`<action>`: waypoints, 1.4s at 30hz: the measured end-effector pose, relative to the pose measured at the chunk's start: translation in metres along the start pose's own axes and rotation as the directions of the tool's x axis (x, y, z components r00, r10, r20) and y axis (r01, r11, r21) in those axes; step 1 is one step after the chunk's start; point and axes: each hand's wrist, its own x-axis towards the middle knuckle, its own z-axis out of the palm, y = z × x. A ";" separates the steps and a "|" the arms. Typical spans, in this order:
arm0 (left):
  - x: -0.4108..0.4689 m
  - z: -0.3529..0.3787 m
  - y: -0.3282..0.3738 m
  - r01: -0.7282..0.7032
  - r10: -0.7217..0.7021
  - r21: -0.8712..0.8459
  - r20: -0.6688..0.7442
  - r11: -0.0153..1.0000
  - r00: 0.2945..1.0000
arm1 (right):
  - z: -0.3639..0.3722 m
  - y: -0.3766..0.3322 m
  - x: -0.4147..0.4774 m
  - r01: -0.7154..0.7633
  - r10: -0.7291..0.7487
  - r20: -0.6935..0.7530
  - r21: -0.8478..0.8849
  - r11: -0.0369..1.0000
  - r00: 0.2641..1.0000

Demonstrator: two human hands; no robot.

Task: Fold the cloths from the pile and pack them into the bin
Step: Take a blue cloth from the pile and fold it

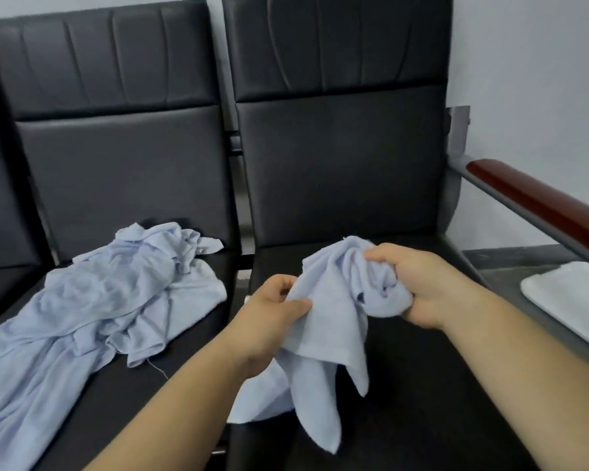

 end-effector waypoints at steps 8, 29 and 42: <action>0.028 0.024 -0.023 0.110 -0.106 0.023 -0.123 0.994 0.987 | -0.032 0.040 0.006 0.207 -0.292 0.077 -0.870 0.447 0.953; 0.011 -0.008 -0.005 -0.240 0.286 0.749 0.070 0.617 0.956 | -0.025 0.015 0.007 0.421 -0.362 0.219 -0.538 0.730 0.906; -0.005 -0.024 0.015 -0.288 0.227 0.491 0.181 0.822 0.957 | -0.014 0.021 0.000 0.400 -0.362 0.192 -0.227 0.888 0.912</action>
